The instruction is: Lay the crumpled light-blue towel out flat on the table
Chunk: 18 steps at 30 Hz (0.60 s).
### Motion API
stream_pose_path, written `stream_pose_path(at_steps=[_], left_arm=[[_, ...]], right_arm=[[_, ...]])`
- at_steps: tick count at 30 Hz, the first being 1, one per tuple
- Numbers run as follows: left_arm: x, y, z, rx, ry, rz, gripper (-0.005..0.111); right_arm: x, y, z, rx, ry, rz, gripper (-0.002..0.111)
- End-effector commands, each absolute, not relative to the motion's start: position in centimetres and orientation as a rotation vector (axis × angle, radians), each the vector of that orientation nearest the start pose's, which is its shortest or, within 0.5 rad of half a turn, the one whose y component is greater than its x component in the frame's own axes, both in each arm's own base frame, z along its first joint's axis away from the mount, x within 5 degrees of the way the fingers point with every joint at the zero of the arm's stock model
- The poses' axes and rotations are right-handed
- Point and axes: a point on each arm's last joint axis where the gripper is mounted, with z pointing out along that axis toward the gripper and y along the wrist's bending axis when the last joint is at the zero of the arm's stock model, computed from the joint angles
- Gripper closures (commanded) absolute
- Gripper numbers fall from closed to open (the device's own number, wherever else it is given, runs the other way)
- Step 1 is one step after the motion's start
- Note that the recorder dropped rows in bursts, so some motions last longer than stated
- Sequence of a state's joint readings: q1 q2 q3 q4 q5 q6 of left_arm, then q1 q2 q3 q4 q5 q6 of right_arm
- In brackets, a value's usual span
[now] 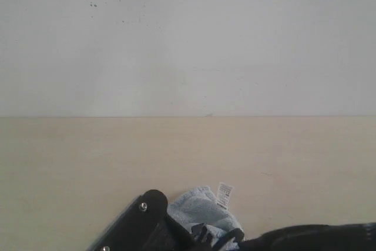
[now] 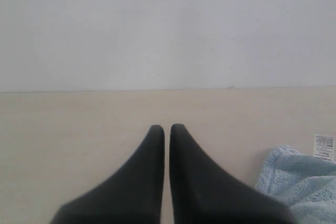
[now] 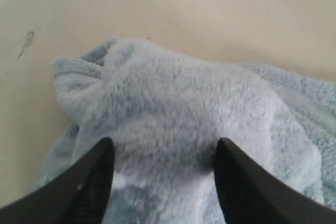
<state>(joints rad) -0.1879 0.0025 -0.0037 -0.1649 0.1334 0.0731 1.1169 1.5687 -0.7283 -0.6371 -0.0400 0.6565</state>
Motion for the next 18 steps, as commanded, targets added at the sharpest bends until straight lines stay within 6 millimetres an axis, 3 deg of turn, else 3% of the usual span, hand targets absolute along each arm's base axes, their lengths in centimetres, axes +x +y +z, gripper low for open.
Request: stream_pose_path(at_steps=[1, 5, 10, 16, 18], left_arm=[[5.5, -1.3, 20.2, 0.105, 1.609, -0.235, 0.103], [5.5, -1.3, 20.2, 0.105, 1.609, -0.235, 0.103], [5.5, -1.3, 20.2, 0.105, 1.609, -0.235, 0.103], [5.5, -1.3, 20.2, 0.105, 1.609, -0.235, 0.103], [5.5, -1.3, 20.2, 0.105, 1.609, -0.235, 0.103]], right_arm=[[14.0, 27.6, 21.3, -1.275, 1.944, 0.499, 0.056], [16.3, 25.6, 22.8, -1.193, 1.980, 0.378, 0.056], [19.9, 22.2, 22.9, -1.050, 2.075, 0.232, 0.056], [25.2, 19.1, 21.3, -0.846, 2.127, 0.236, 0.056], [26.6, 18.9, 20.3, -0.808, 2.148, 0.245, 0.056]])
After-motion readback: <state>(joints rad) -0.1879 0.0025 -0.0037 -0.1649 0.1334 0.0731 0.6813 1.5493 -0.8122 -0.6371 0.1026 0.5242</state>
